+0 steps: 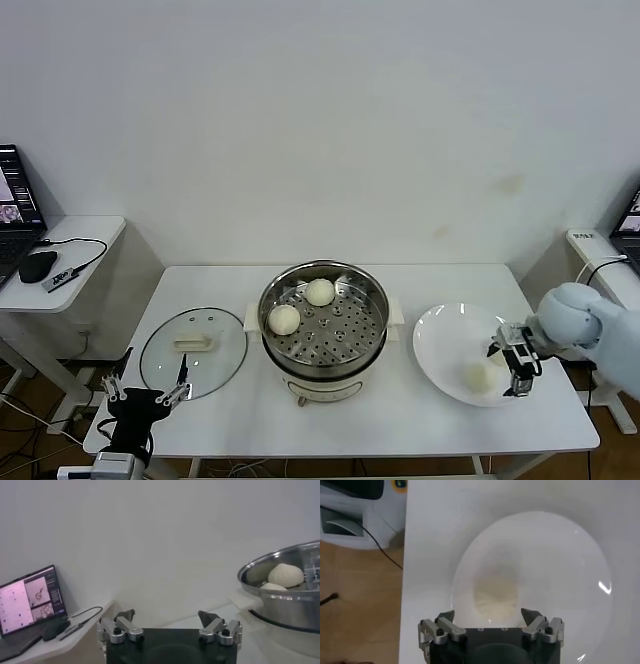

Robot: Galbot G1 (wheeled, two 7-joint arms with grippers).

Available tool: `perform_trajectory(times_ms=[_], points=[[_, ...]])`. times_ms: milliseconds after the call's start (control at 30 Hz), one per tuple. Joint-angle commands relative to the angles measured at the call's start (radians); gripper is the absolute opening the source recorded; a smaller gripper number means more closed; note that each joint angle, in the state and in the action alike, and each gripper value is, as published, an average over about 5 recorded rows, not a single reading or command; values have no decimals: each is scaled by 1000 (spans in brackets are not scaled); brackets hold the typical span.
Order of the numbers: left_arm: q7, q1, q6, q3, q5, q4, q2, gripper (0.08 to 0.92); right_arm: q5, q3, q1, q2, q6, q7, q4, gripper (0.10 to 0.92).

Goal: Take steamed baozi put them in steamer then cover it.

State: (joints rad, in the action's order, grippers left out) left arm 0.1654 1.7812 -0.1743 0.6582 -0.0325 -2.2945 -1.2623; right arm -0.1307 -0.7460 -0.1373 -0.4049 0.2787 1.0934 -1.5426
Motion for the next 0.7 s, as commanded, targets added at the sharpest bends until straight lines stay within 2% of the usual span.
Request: perform_trajectory(times_ms=[33,467,700], points=[[0,2,0,4,1,0,-2,823,-56,102,-132,-70,-19,-40,100,823],[0,-2,0,6,0,6,-4,823,-59,113,-145,-130,-13,-56,153,805],[1,-2,0,7,0,4,-4,823,-57,118,-137,-144,-7,-53,162,706]])
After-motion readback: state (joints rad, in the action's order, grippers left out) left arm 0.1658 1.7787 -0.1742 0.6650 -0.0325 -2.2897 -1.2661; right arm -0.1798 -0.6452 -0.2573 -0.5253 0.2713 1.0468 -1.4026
